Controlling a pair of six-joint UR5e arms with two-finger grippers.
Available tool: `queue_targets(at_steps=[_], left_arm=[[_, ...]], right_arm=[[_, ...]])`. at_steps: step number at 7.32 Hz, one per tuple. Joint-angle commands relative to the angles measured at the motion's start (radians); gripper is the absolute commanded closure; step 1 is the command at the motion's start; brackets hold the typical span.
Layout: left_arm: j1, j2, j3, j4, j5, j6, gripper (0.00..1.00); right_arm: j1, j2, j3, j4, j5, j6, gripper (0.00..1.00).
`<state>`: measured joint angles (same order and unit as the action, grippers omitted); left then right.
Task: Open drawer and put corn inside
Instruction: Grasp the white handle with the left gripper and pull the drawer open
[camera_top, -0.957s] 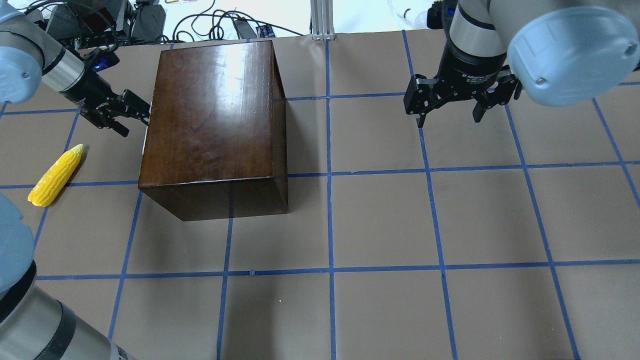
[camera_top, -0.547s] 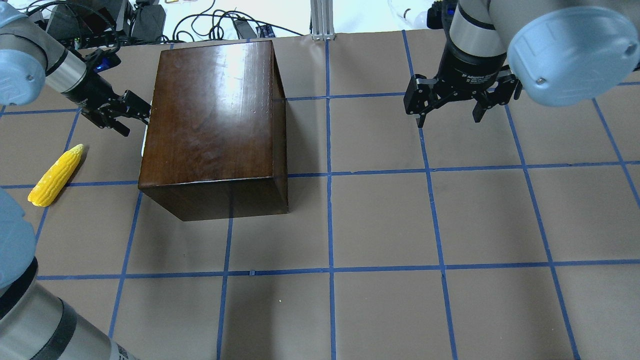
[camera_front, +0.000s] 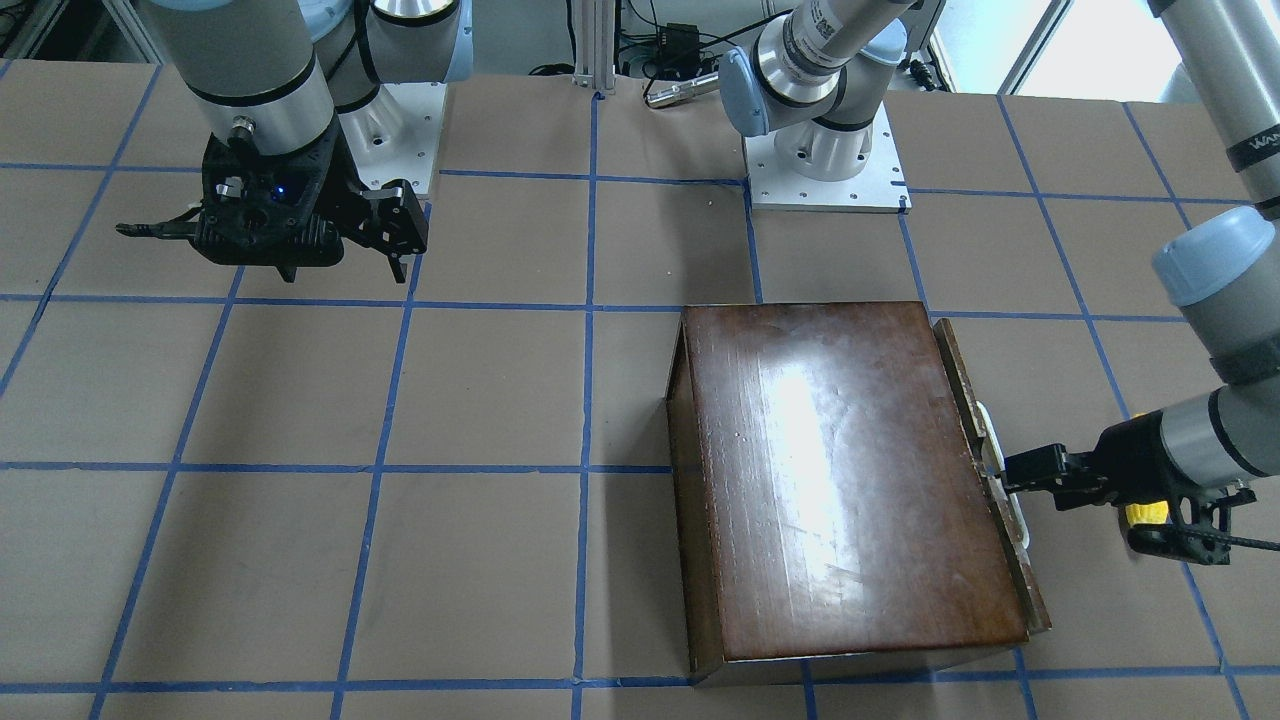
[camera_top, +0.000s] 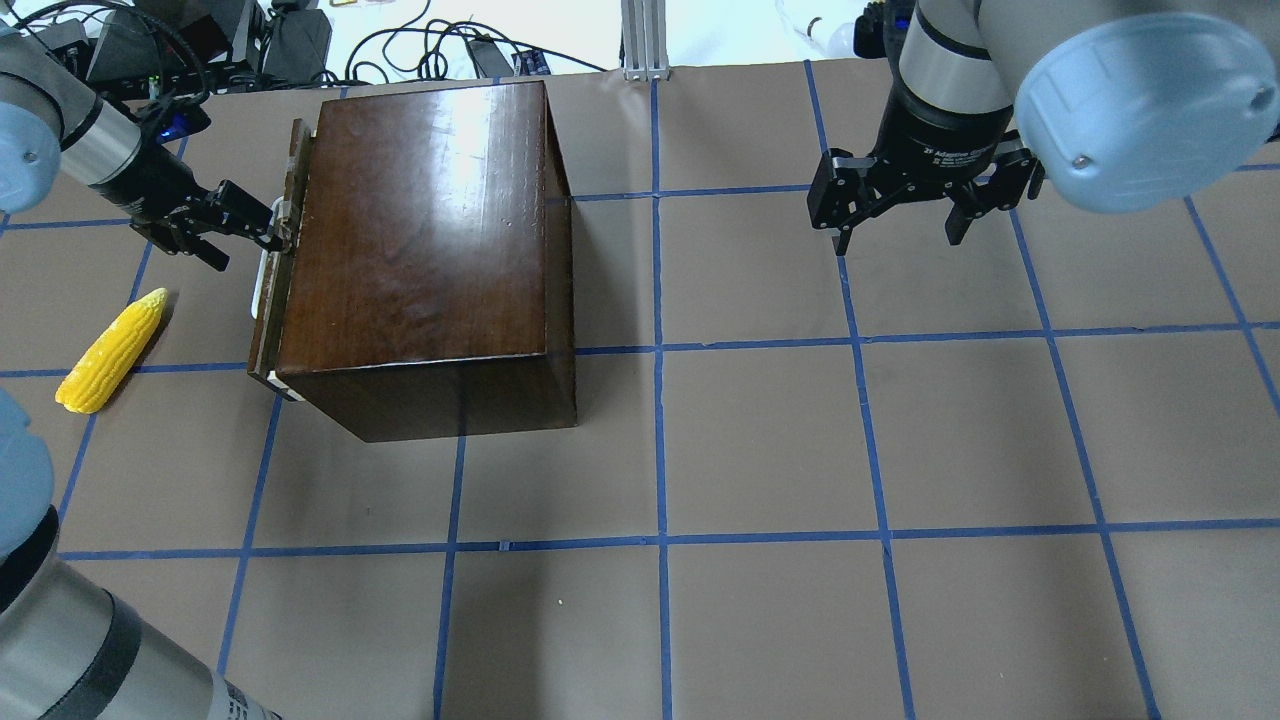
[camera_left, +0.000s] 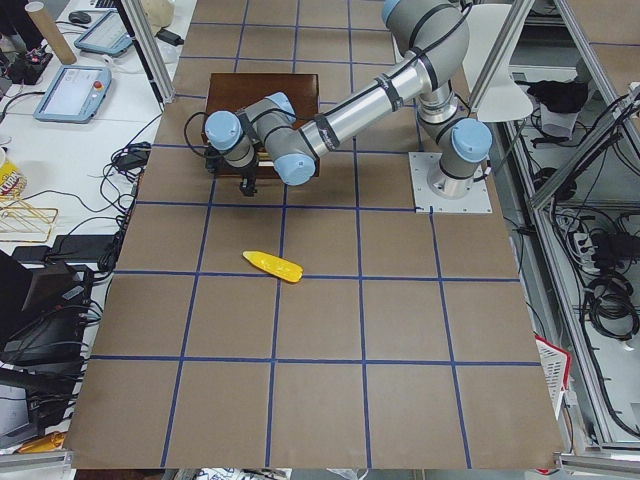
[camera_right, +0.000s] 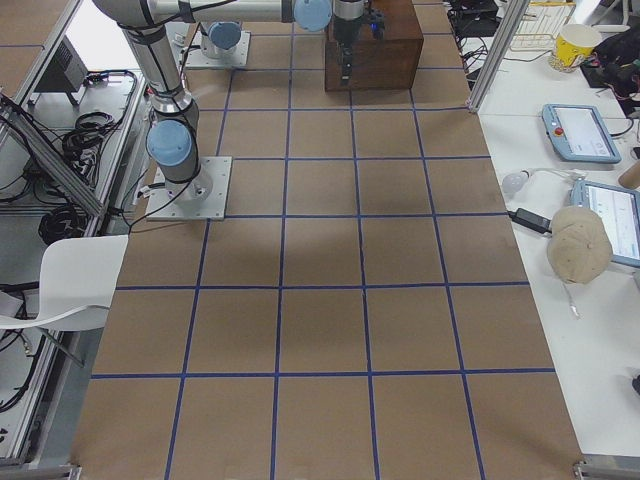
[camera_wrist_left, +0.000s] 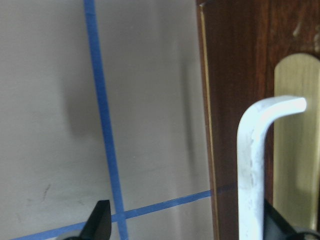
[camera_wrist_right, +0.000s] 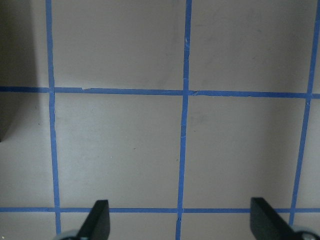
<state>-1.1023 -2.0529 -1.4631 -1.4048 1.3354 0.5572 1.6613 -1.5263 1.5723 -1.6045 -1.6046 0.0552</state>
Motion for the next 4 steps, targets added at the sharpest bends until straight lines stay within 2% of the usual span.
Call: queue_targets(at_steps=[1,4], left_arm=[[0.036,-0.001,0.003,0.0,0.002,0.02,0.0],[0.074,-0.001,0.003,0.001,0.004,0.026,0.0]], right_arm=[[0.0,0.0,0.0,0.0,0.0,0.0,0.0],[0.0,0.0,0.0,0.0,0.0,0.0,0.0]])
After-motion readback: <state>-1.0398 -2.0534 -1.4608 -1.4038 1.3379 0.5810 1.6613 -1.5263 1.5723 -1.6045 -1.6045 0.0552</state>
